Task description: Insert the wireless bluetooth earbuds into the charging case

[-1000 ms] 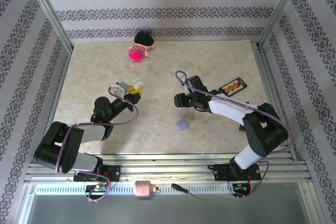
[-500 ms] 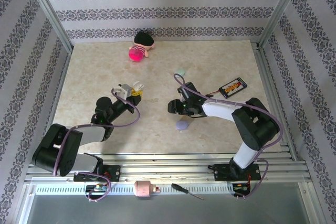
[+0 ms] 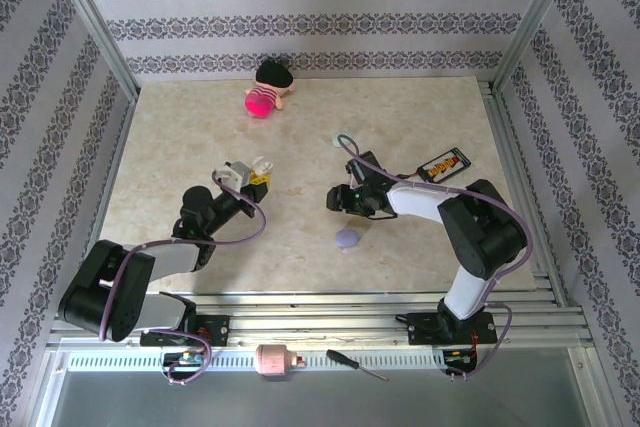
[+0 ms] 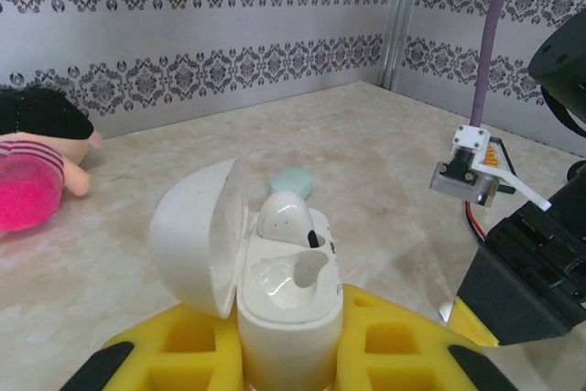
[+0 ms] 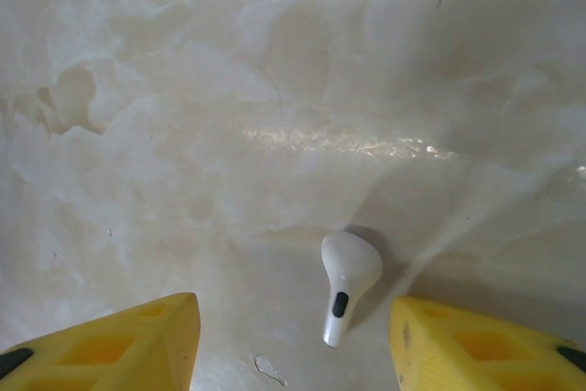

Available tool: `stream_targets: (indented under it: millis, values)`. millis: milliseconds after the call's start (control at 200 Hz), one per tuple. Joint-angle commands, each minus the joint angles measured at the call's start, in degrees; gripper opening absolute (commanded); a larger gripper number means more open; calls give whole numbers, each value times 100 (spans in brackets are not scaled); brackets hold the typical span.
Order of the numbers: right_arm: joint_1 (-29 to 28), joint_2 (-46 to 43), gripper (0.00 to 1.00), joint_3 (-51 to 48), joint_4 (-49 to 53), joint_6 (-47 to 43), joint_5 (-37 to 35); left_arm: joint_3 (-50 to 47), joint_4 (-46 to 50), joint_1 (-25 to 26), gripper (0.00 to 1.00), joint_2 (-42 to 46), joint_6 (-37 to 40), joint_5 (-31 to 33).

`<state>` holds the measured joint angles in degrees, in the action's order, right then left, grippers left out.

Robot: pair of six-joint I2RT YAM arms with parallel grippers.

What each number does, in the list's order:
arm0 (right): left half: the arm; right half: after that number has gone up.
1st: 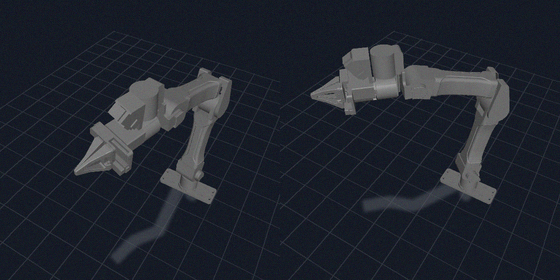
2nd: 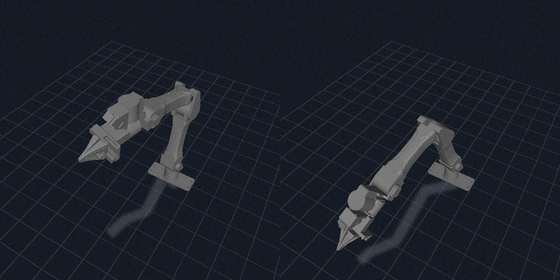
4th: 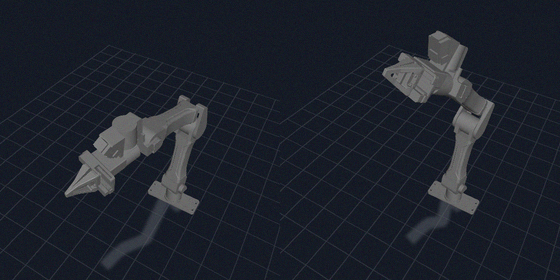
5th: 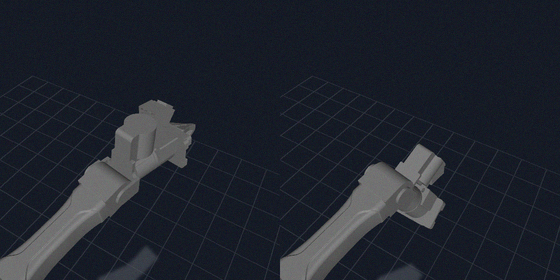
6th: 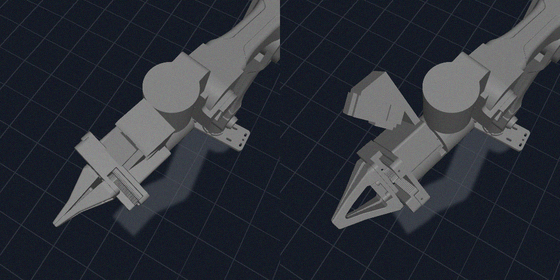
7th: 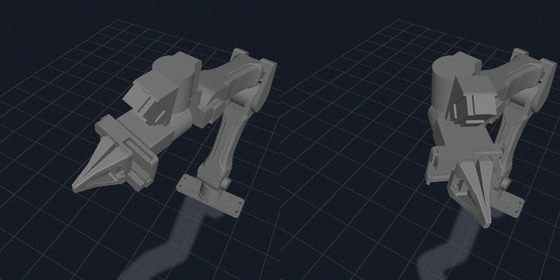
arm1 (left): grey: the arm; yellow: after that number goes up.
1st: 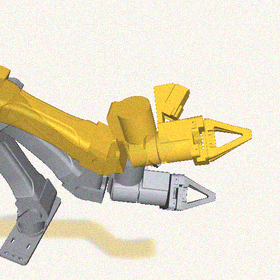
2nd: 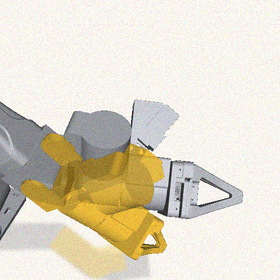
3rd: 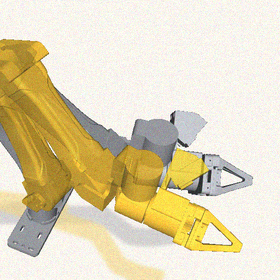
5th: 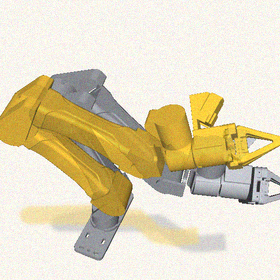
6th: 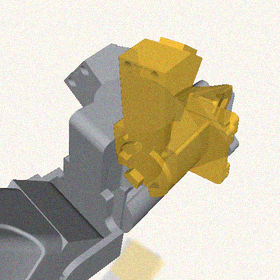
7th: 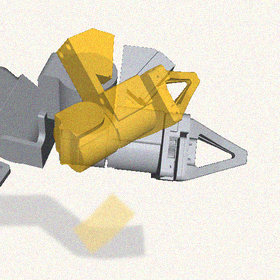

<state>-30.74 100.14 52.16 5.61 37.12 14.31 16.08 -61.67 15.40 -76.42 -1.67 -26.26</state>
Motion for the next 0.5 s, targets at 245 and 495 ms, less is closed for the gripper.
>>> stream_targets:
  millis: [245, 495]
  values:
    - [86, 328, 50, 775, 612, -750, -242, -111, 21, 71, 7, 143, 144, 118]
    - [-104, 390, 51, 1786, 2789, -1496, -1641, -226, 34, 70, 7, 224, 264, 545]
